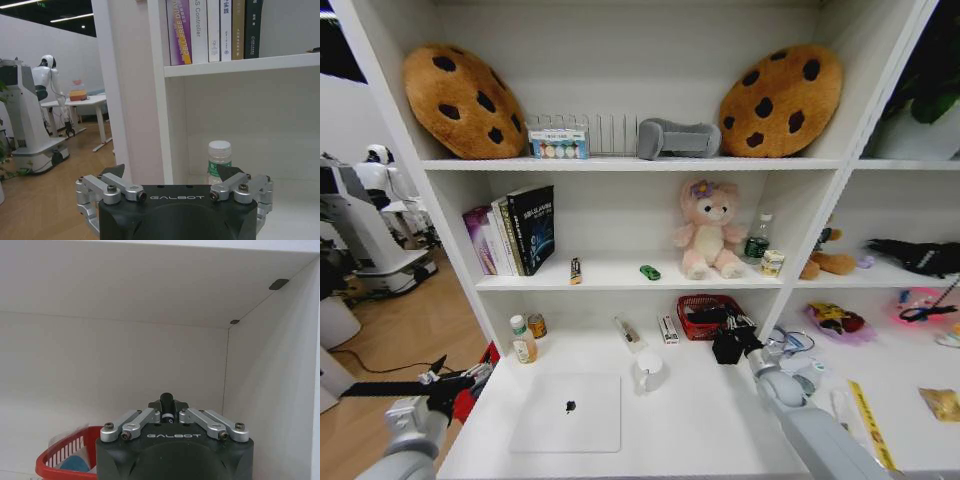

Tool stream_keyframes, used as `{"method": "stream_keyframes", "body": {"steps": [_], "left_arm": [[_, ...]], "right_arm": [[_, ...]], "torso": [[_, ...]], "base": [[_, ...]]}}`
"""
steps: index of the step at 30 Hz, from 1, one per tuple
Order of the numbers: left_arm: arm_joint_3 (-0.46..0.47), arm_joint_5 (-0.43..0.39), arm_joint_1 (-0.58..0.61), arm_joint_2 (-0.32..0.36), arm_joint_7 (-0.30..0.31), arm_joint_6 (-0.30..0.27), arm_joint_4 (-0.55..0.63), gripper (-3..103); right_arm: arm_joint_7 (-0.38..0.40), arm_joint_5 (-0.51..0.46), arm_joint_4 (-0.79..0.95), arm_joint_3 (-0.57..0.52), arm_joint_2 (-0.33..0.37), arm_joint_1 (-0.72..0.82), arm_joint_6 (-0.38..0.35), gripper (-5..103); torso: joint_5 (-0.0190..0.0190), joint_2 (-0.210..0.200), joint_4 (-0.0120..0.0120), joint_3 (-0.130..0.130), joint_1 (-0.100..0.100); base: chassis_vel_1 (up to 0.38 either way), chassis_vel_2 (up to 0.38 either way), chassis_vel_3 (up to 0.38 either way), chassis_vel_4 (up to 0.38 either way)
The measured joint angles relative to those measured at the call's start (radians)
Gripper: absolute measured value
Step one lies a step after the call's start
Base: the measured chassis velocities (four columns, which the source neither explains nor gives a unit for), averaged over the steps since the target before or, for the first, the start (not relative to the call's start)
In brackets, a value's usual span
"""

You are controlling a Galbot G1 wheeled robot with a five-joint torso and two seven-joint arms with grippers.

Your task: Organize the objects on the table.

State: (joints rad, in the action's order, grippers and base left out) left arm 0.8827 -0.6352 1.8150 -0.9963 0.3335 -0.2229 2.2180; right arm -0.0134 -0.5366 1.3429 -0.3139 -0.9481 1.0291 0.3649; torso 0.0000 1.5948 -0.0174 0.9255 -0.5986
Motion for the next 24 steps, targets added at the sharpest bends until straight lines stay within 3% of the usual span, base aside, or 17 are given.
{"method": "stream_keyframes", "body": {"steps": [5, 7, 8, 10, 14, 17, 19, 24], "left_arm": [[0.001, -0.002, -0.001, 0.001, 0.0, 0.0, 0.0, 100], [0.001, -0.004, -0.002, 0.002, 0.0, 0.0, 0.0, 100], [0.001, -0.004, -0.002, 0.002, 0.0, 0.0, 0.0, 100], [0.001, -0.004, -0.003, 0.002, 0.001, 0.0, 0.0, 100], [0.001, -0.008, -0.006, 0.005, 0.003, -0.001, 0.0, 100], [0.002, -0.009, -0.005, 0.004, 0.003, -0.002, 0.001, 100], [0.001, -0.008, -0.004, 0.003, 0.003, -0.002, 0.002, 100], [0.0, -0.005, -0.001, -0.001, 0.003, -0.002, 0.006, 100]], "right_arm": [[0.0, 0.0, 0.002, 0.0, 0.0, 0.001, 0.0, 10], [-0.002, 0.0, 0.004, 0.0, 0.002, 0.006, 0.0, 20], [-0.002, 0.0, 0.004, 0.0, 0.002, 0.006, 0.0, 20], [-0.012, -0.003, 0.004, -0.003, 0.006, 0.011, 0.0, 37], [-0.012, -0.006, 0.006, -0.005, 0.008, 0.01, -0.002, 47], [-0.013, -0.017, 0.017, -0.014, 0.013, 0.011, -0.002, 64], [-0.015, -0.022, 0.024, -0.018, 0.016, 0.015, -0.002, 64], [-0.033, -0.046, 0.076, -0.047, 0.031, 0.049, -0.018, 85]], "torso": [[0.0, 0.0, 0.0, 0.0, 0.0], [0.0, 0.0, 0.0, 0.0, 0.0], [0.0, 0.0, 0.0, 0.0, 0.0], [0.0, 0.0, -0.0001, 0.0, 0.0], [0.0, 0.0, -0.0001, 0.0, 0.0], [0.0, 0.0, 0.0, 0.0, 0.0], [0.0, 0.0, 0.0, 0.0, 0.0], [0.0, 0.0, 0.0, 0.0, 0.0]], "base": [[0.0, 0.0, 0.0, 0.0], [0.0, 0.0, 0.0, 0.0], [0.0, 0.0, 0.0, 0.0], [0.0, 0.0, 0.0, 0.0], [0.0, 0.0, 0.0, 0.0], [0.0, 0.0, 0.0, 0.0], [0.0, 0.0, 0.0, 0.0], [0.0, 0.0, 0.0, 0.0]]}}
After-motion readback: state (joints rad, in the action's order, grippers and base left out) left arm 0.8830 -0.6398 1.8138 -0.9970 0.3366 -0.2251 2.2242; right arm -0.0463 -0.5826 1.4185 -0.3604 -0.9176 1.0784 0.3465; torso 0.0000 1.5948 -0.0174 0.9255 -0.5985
